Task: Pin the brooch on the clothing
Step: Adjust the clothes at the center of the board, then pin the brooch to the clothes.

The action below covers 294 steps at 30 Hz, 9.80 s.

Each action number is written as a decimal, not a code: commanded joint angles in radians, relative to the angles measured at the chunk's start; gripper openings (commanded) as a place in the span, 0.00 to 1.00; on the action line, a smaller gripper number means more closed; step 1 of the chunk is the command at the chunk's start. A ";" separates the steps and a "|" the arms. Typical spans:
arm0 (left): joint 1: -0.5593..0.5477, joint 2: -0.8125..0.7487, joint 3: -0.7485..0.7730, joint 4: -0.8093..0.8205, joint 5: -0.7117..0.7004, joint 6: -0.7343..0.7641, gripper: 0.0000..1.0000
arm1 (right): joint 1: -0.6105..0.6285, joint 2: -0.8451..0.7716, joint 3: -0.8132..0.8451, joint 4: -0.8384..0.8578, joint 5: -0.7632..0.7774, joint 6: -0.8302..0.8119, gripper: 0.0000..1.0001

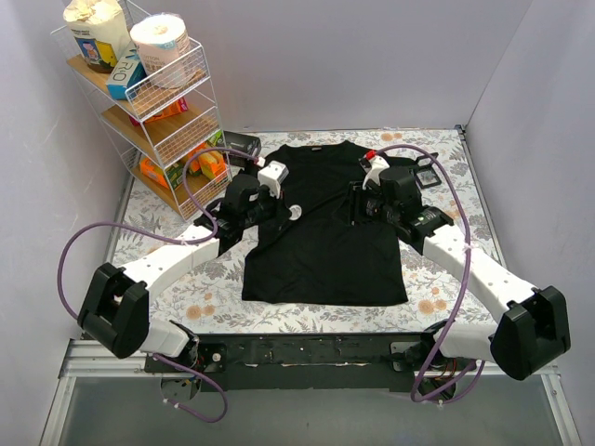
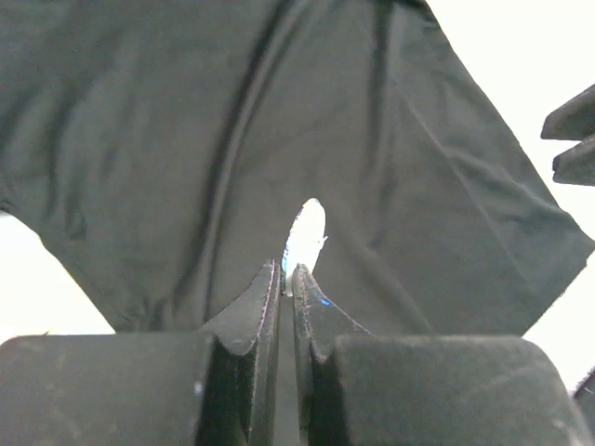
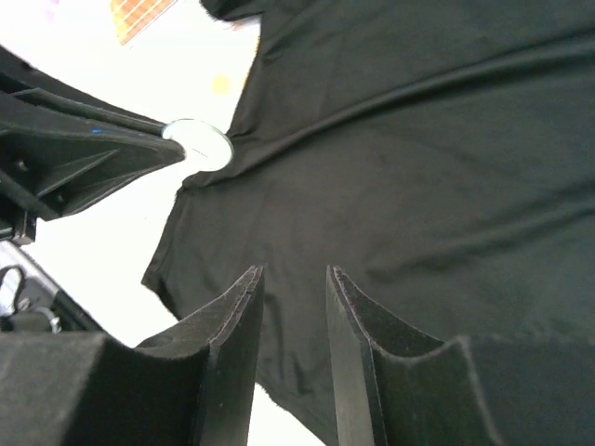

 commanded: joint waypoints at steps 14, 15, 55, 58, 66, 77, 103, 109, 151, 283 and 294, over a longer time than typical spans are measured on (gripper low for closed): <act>-0.123 0.326 0.224 0.001 -0.552 0.537 0.00 | -0.009 0.119 -0.006 0.175 0.125 -0.040 0.40; -0.121 0.338 0.227 0.024 -0.577 0.560 0.00 | -0.010 0.127 -0.012 0.186 0.105 -0.034 0.40; 0.096 0.634 0.638 -0.169 -0.285 0.229 0.00 | -0.064 0.664 0.394 0.091 0.183 -0.207 0.43; 0.133 0.613 0.633 -0.169 -0.231 0.203 0.00 | -0.021 0.751 0.477 0.007 0.280 -0.214 0.47; 0.152 0.510 0.477 -0.069 -0.288 0.227 0.00 | 0.103 0.767 0.373 0.014 0.418 -0.174 0.47; 0.153 0.498 0.469 -0.061 -0.282 0.217 0.00 | 0.184 0.726 0.253 -0.067 0.458 -0.120 0.45; 0.055 0.649 0.736 -0.129 -0.162 -0.001 0.00 | -0.132 0.792 0.606 -0.185 0.292 -0.330 0.50; 0.038 0.685 0.771 -0.127 -0.150 -0.033 0.00 | -0.148 0.940 0.769 -0.263 0.337 -0.372 0.50; -0.057 0.807 0.839 -0.173 -0.188 -0.059 0.00 | -0.152 0.900 0.743 -0.251 0.326 -0.275 0.01; -0.083 0.738 0.670 0.184 -0.190 -0.196 0.00 | -0.188 0.764 0.310 0.130 0.102 -0.192 0.01; -0.009 0.789 0.665 0.173 0.059 -0.218 0.00 | -0.234 0.615 0.253 0.124 0.010 -0.197 0.45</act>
